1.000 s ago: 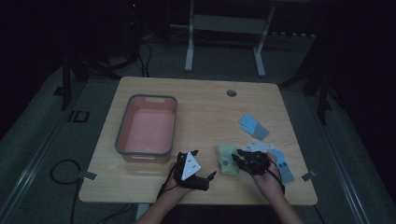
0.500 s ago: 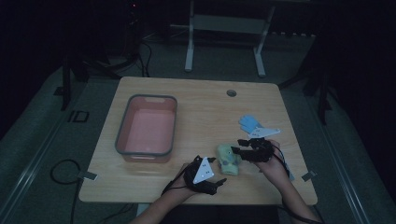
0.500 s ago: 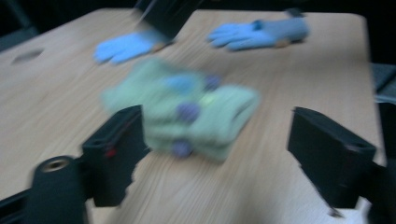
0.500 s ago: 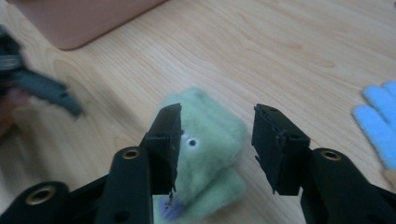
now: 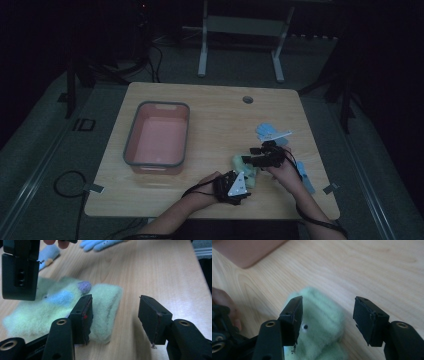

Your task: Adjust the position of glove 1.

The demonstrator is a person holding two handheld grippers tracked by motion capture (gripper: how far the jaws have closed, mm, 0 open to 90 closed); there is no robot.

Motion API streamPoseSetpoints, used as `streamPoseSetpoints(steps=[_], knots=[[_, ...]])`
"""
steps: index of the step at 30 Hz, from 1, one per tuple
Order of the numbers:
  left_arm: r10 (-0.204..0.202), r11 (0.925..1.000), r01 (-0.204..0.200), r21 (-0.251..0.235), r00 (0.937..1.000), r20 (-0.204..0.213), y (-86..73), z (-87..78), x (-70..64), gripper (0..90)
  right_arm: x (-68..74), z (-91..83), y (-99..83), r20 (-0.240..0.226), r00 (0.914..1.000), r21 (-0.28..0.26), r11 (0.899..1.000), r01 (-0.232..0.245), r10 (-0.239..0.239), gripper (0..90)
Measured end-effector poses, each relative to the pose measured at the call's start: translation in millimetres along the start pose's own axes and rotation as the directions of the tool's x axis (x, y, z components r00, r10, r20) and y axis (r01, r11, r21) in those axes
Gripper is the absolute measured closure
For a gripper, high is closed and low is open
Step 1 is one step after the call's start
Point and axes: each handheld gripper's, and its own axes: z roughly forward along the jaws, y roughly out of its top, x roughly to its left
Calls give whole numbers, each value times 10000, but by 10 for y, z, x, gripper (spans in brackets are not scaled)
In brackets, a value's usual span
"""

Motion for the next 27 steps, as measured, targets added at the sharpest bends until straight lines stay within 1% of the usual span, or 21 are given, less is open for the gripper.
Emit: streamPoseSetpoints(steps=[1, 2, 3, 5, 6, 8, 11, 14, 16, 17, 18, 19, 20, 21, 22, 23, 24, 25, 26, 27], knots=[[-133, 9999, 133, 44, 9999, 38, 6, 4, 28, 491, -3, 31, -6, -10, 10000, 213, 9998, 45, -45, 407], [-168, 9998, 168, 131, 9999, -18, 11, 14, 48, 504, -5, 59, -15, -110, 9999, 368, 9993, 71, -67, 409], [-101, 9996, 103, 262, 9999, -74, 14, 25, 60, 516, -5, 85, -25, -260, 9996, 505, 9987, 87, -74, 415], [164, 9991, -158, 385, 9998, -150, 23, 45, 74, 538, -6, 132, -47, -174, 9997, 755, 9970, 166, -153, 415], [180, 9989, -172, 443, 9997, -159, 29, 55, 80, 549, -20, 150, -57, -221, 9997, 845, 9964, 110, -92, 414], [336, 9982, -323, 512, 9992, -232, 39, 80, 84, 554, -45, 176, -73, -321, 9995, 906, 9959, -19, 48, 421], [736, 9954, -709, 638, 9964, -410, 42, 109, 68, 562, -69, 208, -84, -563, 9982, 1061, 9942, -152, 212, 432], [1257, 9888, -1195, 896, 9898, -668, 48, 131, 35, 563, -99, 226, -90, -830, 9953, 1115, 9929, -412, 506, 455], [1505, 9845, -1412, 1041, 9847, -877, 48, 147, 12, 567, -101, 230, -90, -886, 9947, 1125, 9928, -418, 519, 472], [1569, 9834, -1459, 1076, 9824, -1018, 45, 155, 4, 576, -102, 234, -89, -915, 9940, 1158, 9920, -495, 603, 483], [1575, 9833, -1453, 1093, 9809, -1137, 39, 162, 2, 590, -102, 234, -88, -941, 9938, 1167, 9920, -475, 587, 492], [1744, 9800, -1589, 1195, 9757, -1328, 34, 170, -6, 606, -102, 236, -88, -947, 9939, 1154, 9923, -455, 566, 498], [1850, 9781, -1681, 1228, 9723, -1426, 30, 174, -14, 619, -100, 239, -89, -945, 9935, 1151, 9919, -528, 639, 504], [1825, 9784, -1646, 1249, 9719, -1484, 30, 178, -17, 631, -99, 239, -88, -944, 9935, 1157, 9919, -529, 640, 515], [1880, 9772, -1688, 1286, 9698, -1556, 32, 183, -27, 639, -95, 238, -87, -927, 9941, 1152, 9923, -455, 564, 525], [1906, 9764, -1700, 1334, 9683, -1612, 39, 185, -33, 655, -88, 237, -85, -917, 9941, 1169, 9920, -475, 584, 541], [1658, 9803, -1454, 1335, 9735, -1574, 53, 178, -18, 684, -81, 236, -82, -914, 9941, 1170, 9920, -482, 591, 560], [1225, 9867, -1051, 1239, 9822, -1424, 61, 167, 19, 705, -73, 232, -79, -896, 9941, 1167, 9919, -502, 608, 587], [784, 9913, -648, 1142, 9898, -1191, 64, 154, 64, 721, -65, 227, -75, -896, 9940, 1150, 9920, -517, 622, 617], [182, 9947, -89, 1023, 9957, -910, 67, 139, 117, 733, -57, 218, -70, -881, 9941, 1139, 9921, -534, 636, 647]])
